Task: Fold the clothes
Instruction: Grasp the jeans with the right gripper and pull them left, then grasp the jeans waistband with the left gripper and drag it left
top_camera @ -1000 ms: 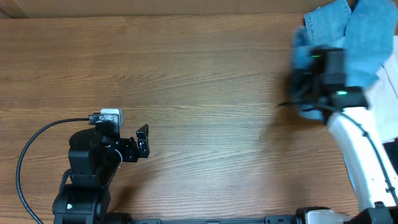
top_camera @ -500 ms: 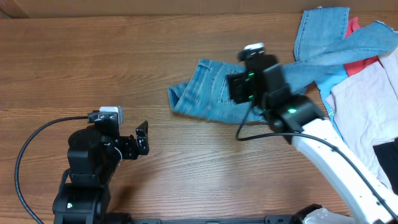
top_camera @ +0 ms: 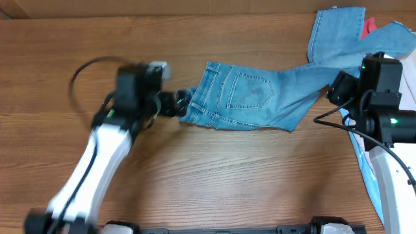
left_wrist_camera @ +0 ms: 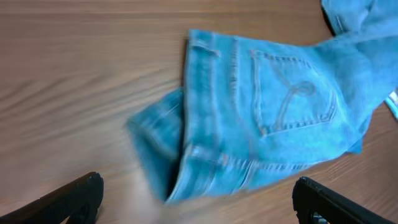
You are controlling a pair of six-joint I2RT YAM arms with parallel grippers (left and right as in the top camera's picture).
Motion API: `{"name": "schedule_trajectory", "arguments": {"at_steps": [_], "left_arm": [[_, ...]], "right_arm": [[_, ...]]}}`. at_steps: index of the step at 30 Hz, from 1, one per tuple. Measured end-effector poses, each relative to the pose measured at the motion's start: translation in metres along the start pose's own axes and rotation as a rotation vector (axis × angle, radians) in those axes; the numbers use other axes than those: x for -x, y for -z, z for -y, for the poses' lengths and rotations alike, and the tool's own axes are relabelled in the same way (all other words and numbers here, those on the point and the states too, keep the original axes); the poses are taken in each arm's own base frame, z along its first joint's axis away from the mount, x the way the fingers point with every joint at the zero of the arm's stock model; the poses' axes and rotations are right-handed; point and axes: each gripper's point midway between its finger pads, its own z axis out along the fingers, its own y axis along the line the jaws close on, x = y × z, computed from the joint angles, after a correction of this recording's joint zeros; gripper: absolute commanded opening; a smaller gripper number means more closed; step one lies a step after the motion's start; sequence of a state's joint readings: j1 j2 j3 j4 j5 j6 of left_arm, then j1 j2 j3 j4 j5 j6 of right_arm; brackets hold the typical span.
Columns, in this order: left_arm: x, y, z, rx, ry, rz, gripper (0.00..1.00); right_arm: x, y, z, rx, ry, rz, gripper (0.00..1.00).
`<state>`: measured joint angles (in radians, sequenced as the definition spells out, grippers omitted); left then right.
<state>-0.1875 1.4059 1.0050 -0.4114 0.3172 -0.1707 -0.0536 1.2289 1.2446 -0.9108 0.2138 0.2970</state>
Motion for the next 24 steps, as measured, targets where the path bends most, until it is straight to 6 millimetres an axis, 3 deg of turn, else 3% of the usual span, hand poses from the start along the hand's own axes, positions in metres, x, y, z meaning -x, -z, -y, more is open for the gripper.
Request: {"name": "schedule_trajectory", "arguments": {"at_steps": [1,4,8,12,16,19,21,24], "left_arm": [[0.015,-0.022,0.011,-0.034,-0.011,-0.029,1.0],[0.035,-0.062,0.025,-0.099,-0.001,-0.09,1.0],[0.06,-0.117,0.028,-0.159,0.032,-0.124,1.0],[0.065,-0.162,0.025,-0.197,0.06,-0.158,1.0],[0.056,-0.207,0.02,-0.215,0.085,-0.175,1.0],[0.043,-0.229,0.012,-0.216,0.118,-0.187,1.0],[0.046,-0.235,0.013,-0.23,0.123,-0.167,1.0],[0.048,-0.239,0.014,-0.238,0.143,-0.158,0.74]], "right_arm": [[-0.002,0.0,0.004,-0.011,-0.006,-0.012,0.69],[-0.008,0.0,0.006,-0.017,-0.01,-0.036,0.7],[-0.013,0.0,0.006,-0.014,-0.011,-0.058,0.69],[-0.018,0.0,0.006,-0.011,-0.009,-0.08,0.69],[-0.021,0.0,0.007,-0.015,-0.007,-0.091,0.7],[-0.023,0.001,0.008,-0.016,-0.005,-0.101,0.7],[-0.023,0.001,0.008,-0.015,-0.005,-0.102,0.69],[-0.023,0.001,0.007,-0.014,-0.005,-0.102,0.69]]}}
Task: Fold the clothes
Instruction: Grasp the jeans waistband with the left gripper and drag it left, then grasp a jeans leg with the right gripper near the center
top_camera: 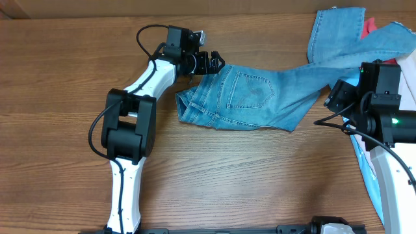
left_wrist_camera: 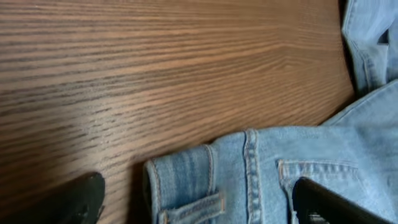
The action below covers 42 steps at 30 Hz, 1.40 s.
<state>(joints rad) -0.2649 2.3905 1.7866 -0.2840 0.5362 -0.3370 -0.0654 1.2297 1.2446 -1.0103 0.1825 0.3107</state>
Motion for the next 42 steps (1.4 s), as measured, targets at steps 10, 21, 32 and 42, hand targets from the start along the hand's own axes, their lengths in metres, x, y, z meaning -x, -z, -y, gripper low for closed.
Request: {"name": "schedule_trajectory", "arguments": {"at_steps": [10,21,32,42], "left_arm": [[-0.03,-0.02,0.023,-0.039,0.019,-0.091,0.04],[0.125,0.181,0.011,0.083,-0.001,0.213,0.04],[0.065,0.353,0.03,0.341,0.004,0.12,0.04],[-0.005,0.311,-0.063,0.698,0.075,-0.244,0.04]], "right_arm": [[0.0,0.0,0.0,0.001,0.0,0.001,0.7],[0.001,0.0,0.0,0.001,0.0,0.004,0.69],[0.003,-0.003,-0.001,0.002,-0.001,0.006,0.71],[-0.005,-0.032,-0.023,0.082,0.074,-0.078,0.74]]}}
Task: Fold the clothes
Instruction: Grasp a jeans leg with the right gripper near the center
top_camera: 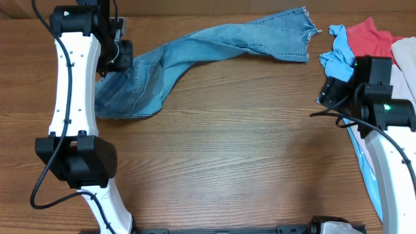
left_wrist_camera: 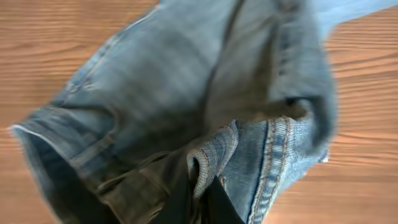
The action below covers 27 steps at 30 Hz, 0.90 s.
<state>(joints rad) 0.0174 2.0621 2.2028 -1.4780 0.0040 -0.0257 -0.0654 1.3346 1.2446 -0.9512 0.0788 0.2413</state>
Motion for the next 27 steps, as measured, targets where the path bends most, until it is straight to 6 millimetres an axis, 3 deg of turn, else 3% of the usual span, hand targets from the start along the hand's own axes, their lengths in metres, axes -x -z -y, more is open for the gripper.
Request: {"name": "schedule_trajectory", "arguments": {"at_steps": [4,9,11,15,17,20,24,27], "left_arm": [[-0.003,0.0,-0.016,0.093,0.008,-0.01,0.04],[-0.001,0.011,-0.034,0.199,0.082,0.025,0.04],[0.001,0.027,-0.041,0.239,0.123,0.075,0.04],[0.004,0.072,-0.052,0.289,0.191,0.211,0.04],[0.003,0.1,-0.056,0.3,0.218,0.288,0.04],[-0.001,0.125,-0.058,0.302,0.237,0.359,0.04],[-0.006,0.136,-0.059,0.309,0.24,0.372,0.04],[-0.008,0.135,-0.059,0.31,0.238,0.363,0.04]], "right_arm": [[-0.003,-0.033,-0.023,0.106,0.067,-0.068,0.75],[0.0,-0.092,-0.057,0.266,0.124,-0.111,0.75],[-0.007,-0.126,-0.072,0.326,0.142,-0.142,0.75],[-0.02,-0.165,-0.094,0.397,0.169,-0.173,0.75],[-0.022,-0.181,-0.113,0.443,0.191,-0.149,0.75],[-0.018,-0.192,-0.135,0.494,0.214,-0.097,0.75],[-0.007,-0.204,-0.162,0.536,0.2,-0.011,0.75],[-0.008,-0.221,-0.168,0.535,0.158,0.01,0.75]]}}
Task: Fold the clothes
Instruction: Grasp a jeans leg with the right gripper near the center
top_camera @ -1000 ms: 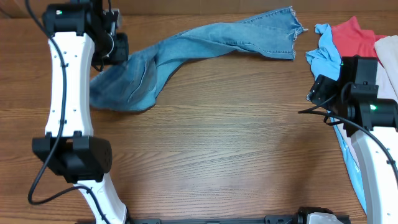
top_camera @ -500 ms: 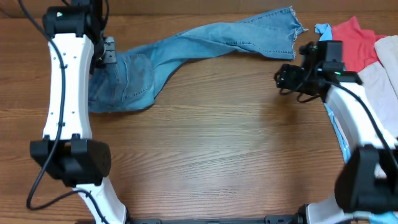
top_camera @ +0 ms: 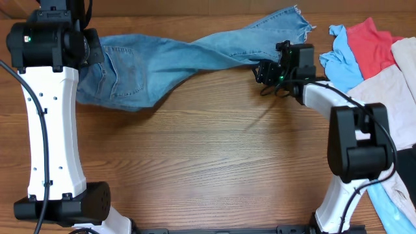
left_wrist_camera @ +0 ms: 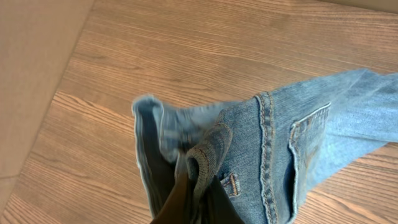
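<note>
A pair of blue jeans [top_camera: 162, 55] lies stretched along the table's far side, waist at the left and a frayed leg hem [top_camera: 289, 18] at the right. My left gripper [top_camera: 91, 49] is shut on a bunched fold of the waistband [left_wrist_camera: 208, 146], which hangs from the left gripper [left_wrist_camera: 198, 190] above the wood. A back pocket [left_wrist_camera: 311, 127] faces the camera. My right gripper [top_camera: 262, 71] sits at the lower edge of the jeans leg. Its jaws are too small and dark to read.
A heap of other clothes lies at the right: a light blue garment [top_camera: 339, 55], a red one [top_camera: 370, 39] and a beige one [top_camera: 390, 84]. Another pale blue cloth [top_camera: 390, 211] hangs at the bottom right edge. A tan wall borders the table's far left side.
My left gripper has moved further left and back with the waistband, and the jeans now lie more stretched out. My right gripper has come from the clothes heap to the jeans leg.
My left gripper stood open by the waistband with the jeans at mid-table, then open at the waistband's far corner. Then it was shut on the waistband at the far left. Now the jeans lie stretched along the back, with my right gripper at the leg.
</note>
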You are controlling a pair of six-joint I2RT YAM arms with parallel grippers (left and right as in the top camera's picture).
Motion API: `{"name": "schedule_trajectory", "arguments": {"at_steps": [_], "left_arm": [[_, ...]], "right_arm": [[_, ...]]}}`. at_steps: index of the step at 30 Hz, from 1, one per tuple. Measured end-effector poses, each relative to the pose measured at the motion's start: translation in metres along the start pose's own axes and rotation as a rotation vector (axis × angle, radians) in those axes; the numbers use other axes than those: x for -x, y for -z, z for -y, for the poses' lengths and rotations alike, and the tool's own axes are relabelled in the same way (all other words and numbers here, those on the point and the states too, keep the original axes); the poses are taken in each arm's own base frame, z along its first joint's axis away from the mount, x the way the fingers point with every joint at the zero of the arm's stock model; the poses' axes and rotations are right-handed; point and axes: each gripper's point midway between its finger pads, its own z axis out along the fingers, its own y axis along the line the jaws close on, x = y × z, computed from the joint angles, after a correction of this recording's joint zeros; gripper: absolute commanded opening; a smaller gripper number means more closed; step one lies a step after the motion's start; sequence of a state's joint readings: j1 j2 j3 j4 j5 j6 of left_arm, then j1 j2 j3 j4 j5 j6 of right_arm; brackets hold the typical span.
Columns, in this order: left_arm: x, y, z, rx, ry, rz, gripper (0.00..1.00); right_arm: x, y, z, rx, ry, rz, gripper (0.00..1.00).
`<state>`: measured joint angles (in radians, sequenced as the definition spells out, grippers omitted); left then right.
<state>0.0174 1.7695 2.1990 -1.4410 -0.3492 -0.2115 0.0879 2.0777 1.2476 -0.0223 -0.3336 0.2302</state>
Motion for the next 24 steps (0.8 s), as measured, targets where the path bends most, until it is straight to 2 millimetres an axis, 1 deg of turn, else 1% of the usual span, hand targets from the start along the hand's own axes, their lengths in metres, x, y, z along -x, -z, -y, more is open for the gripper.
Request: {"name": "schedule_trajectory", "arguments": {"at_steps": [3,6,11,13,14,16,20,24], "left_arm": [[0.0,0.0,0.0,0.001,-0.001,-0.002,0.04],[-0.001,0.0,0.0,0.001,-0.001,-0.002,0.04],[0.0,0.0,-0.001,0.004,-0.001,-0.002,0.04],[0.0,0.0,-0.001,0.004,-0.001,-0.002,0.04],[0.0,0.0,-0.001,0.004,-0.001,-0.002,0.04],[-0.001,0.0,-0.001,0.004,-0.001,-0.002,0.04],[-0.001,0.0,-0.001,0.004,-0.001,-0.002,0.04],[-0.001,0.0,-0.001,0.004,-0.001,-0.002,0.04]], "right_arm": [[-0.007,-0.013,0.006,-0.005,-0.041,0.001,0.74],[0.001,-0.017,0.007,0.0,-0.074,0.041,0.75],[0.011,-0.018,0.005,0.01,-0.109,0.083,0.74],[0.014,-0.018,0.005,0.014,-0.18,0.097,0.65],[0.015,-0.018,0.005,0.012,-0.209,0.103,0.64],[0.018,-0.017,0.007,0.008,-0.253,0.116,0.64],[0.018,-0.018,0.006,-0.007,-0.286,0.123,0.63],[0.014,-0.022,-0.003,-0.013,-0.286,0.121,0.53]]}}
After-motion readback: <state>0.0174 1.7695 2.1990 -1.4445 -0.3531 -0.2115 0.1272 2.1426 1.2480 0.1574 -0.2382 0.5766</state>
